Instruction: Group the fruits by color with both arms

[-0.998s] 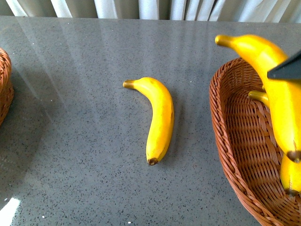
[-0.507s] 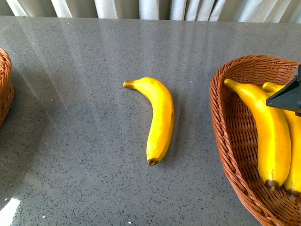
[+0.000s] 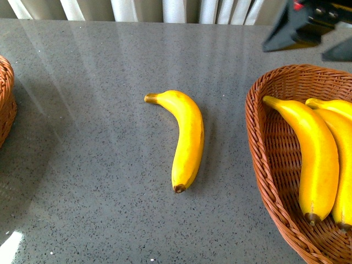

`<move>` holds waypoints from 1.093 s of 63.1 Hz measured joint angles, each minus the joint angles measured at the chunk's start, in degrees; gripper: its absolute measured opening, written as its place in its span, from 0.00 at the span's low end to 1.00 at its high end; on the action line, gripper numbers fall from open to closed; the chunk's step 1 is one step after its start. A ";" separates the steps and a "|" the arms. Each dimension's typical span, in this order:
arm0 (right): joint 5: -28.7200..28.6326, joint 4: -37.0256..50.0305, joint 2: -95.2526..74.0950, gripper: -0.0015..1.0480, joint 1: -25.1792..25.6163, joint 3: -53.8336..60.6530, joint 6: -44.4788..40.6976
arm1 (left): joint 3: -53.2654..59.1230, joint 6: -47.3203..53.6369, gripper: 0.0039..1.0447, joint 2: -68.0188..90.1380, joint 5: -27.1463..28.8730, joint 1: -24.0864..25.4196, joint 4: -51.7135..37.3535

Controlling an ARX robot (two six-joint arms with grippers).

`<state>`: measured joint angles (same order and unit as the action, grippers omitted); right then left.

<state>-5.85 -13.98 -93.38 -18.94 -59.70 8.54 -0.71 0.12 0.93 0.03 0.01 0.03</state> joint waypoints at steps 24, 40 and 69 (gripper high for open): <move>4.00 -3.48 -16.96 0.91 -8.98 -12.92 -8.15 | 0.00 0.00 0.91 0.00 0.00 0.00 0.00; 4.42 -3.72 -22.38 0.91 -10.36 -15.76 -10.12 | 0.00 0.00 0.91 0.00 -0.02 0.00 0.00; 4.35 -3.72 -29.07 0.91 -12.72 -17.92 -11.37 | 0.00 0.00 0.91 0.00 -0.02 0.00 0.00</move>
<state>-1.50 -17.69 -122.45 -31.66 -77.62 -2.83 -0.71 0.12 0.93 0.01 0.01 0.03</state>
